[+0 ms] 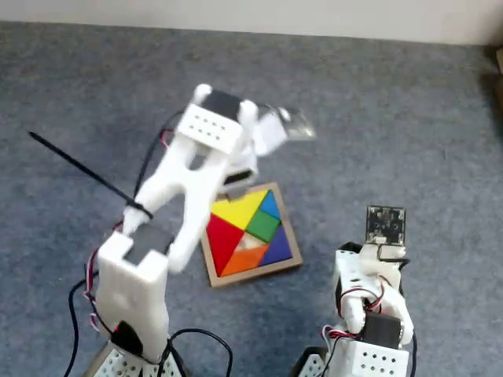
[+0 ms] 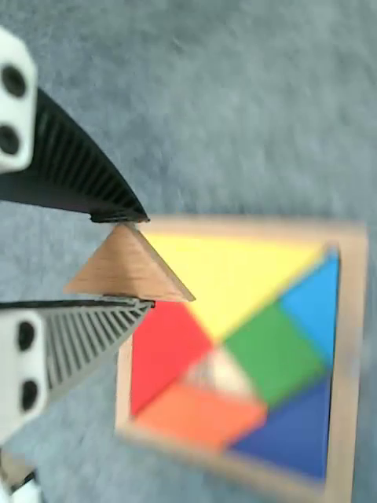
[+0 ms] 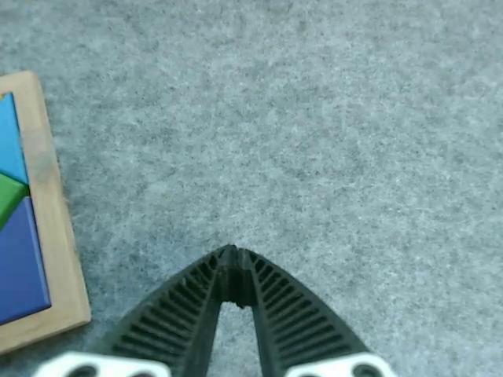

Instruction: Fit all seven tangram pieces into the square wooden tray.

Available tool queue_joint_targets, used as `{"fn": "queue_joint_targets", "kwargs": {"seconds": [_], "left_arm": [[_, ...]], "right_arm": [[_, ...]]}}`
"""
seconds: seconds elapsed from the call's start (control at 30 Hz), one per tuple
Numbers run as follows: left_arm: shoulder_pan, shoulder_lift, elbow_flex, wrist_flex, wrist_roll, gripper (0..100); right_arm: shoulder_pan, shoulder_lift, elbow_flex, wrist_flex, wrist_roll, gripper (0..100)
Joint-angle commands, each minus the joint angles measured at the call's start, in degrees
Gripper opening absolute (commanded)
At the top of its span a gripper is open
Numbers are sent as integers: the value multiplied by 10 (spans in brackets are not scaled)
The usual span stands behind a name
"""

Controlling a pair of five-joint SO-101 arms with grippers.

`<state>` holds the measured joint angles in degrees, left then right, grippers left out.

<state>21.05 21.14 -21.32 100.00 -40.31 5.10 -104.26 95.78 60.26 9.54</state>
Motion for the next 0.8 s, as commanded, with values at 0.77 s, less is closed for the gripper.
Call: {"fn": "queue_joint_targets", "kwargs": {"seconds": [0.77], "left_arm": [[84,-90,257,-204,115,187]], "right_arm": [[7,-4,81,-10,-3,5]]}}
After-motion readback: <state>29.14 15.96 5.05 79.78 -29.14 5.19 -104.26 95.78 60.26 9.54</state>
